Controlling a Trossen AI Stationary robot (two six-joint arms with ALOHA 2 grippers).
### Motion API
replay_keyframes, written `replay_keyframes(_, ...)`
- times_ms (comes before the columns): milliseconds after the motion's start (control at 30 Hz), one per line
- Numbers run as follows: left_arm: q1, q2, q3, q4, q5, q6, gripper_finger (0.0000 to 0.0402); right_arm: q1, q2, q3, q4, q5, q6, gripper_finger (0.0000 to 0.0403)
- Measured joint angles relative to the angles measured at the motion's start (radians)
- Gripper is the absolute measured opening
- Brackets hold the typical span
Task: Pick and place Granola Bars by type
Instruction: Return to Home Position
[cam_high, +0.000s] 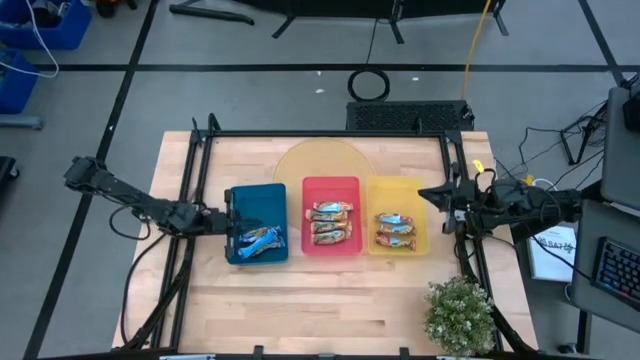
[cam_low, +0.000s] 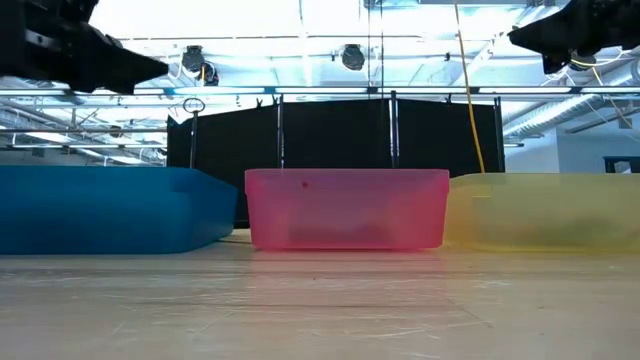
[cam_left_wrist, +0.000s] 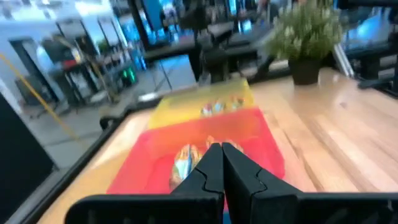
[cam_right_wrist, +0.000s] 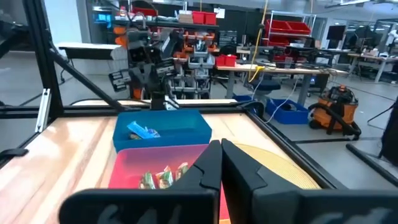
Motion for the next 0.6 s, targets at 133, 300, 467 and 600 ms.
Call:
replay_keyframes(133,-0.053,-0.045,0.120,-0.272,-0.092,-0.061,0.0003,0.000,-0.032,0.000,-0.048,-0.001,-0.001,0.0000)
replay_keyframes(300,-0.108,-0.117,0.159,-0.359,-0.098,-0.004,0.0002,0.000,-0.090,-0.007,-0.080,-0.015,-0.013,0.0000)
replay_keyframes(467,-0.043,-0.202,0.135,-0.352,-0.046,0.027,0.0001,0.000,-0.077,-0.064,0.062,-0.050,-0.027,0.0000)
replay_keyframes(600,0.062,-0.258,0.135,-0.347,0.053,0.028,0.0001,0.000,-0.077,-0.131,0.137,-0.052,-0.054,0.0000)
